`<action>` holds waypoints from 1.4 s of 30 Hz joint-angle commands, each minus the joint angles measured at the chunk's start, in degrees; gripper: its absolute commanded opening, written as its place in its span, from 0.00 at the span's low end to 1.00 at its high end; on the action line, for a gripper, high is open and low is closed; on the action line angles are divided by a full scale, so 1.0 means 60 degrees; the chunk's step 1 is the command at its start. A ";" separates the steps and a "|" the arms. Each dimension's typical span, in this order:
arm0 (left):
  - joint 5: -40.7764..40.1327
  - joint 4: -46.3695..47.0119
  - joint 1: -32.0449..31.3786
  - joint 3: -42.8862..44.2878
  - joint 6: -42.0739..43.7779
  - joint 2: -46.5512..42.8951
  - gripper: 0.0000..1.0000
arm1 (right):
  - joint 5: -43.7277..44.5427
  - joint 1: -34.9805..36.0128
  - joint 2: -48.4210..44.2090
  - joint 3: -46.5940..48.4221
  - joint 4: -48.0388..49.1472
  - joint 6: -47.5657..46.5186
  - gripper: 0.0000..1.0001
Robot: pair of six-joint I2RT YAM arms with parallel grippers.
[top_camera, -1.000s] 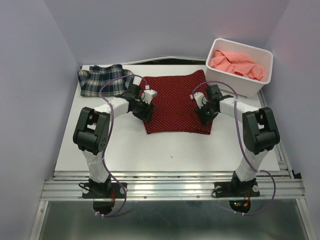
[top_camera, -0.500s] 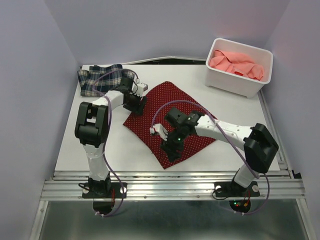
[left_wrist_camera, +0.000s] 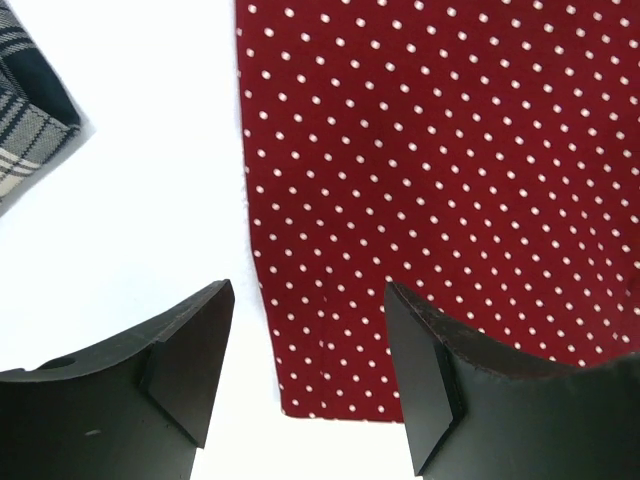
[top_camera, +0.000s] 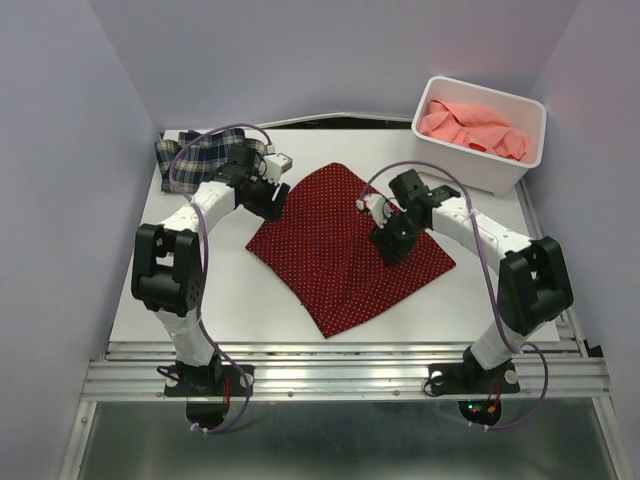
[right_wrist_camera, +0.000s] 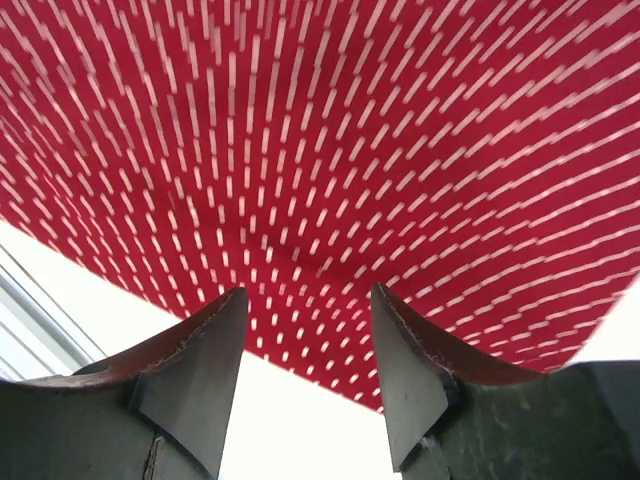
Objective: Fold and stack the skirts
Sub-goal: Flatten the skirt out
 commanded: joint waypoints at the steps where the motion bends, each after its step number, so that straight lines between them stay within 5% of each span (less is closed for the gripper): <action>1: 0.0424 -0.0160 0.0060 -0.0643 0.0134 -0.0369 0.72 | 0.0972 0.0226 -0.0091 -0.0942 -0.0447 -0.1058 0.57; 8: 0.0381 -0.0144 0.0060 -0.0630 0.0119 0.0041 0.71 | 0.0389 0.0429 0.0904 -0.2129 -0.0489 -0.1030 0.55; 15: 0.0294 -0.0365 0.0001 0.0247 0.0017 0.0787 0.71 | -0.1615 0.2566 0.1740 -0.2819 -0.0198 0.0025 0.54; 19: 0.0088 -0.0510 -0.0159 0.1109 0.0104 0.1621 0.71 | -0.2787 0.3930 0.2194 -0.1840 -0.0198 0.0917 0.53; 24: 0.0380 -0.1213 -0.0701 0.2445 0.0368 0.3101 0.70 | -0.5731 0.4151 0.2503 0.0825 -0.1353 0.1036 0.59; 26: 0.0584 -0.1244 -0.1138 0.2608 0.0558 0.3365 0.69 | -0.5678 0.4151 0.2153 0.1514 -0.1501 0.1021 0.61; 29: 0.0557 -0.0967 -0.1783 0.2301 0.0719 0.3382 0.70 | -0.5546 0.3100 0.1346 0.2496 -0.1501 0.1094 0.61; 35: 0.1287 -0.0526 -0.2211 0.1466 0.0998 0.2841 0.70 | -0.5431 -0.1001 0.1386 0.4737 -0.1926 0.0393 0.61; 42: 0.1218 -0.0452 -0.2079 0.1816 0.1306 0.1596 0.76 | -0.2241 -0.1840 0.2938 0.6336 -0.0789 -0.0415 0.60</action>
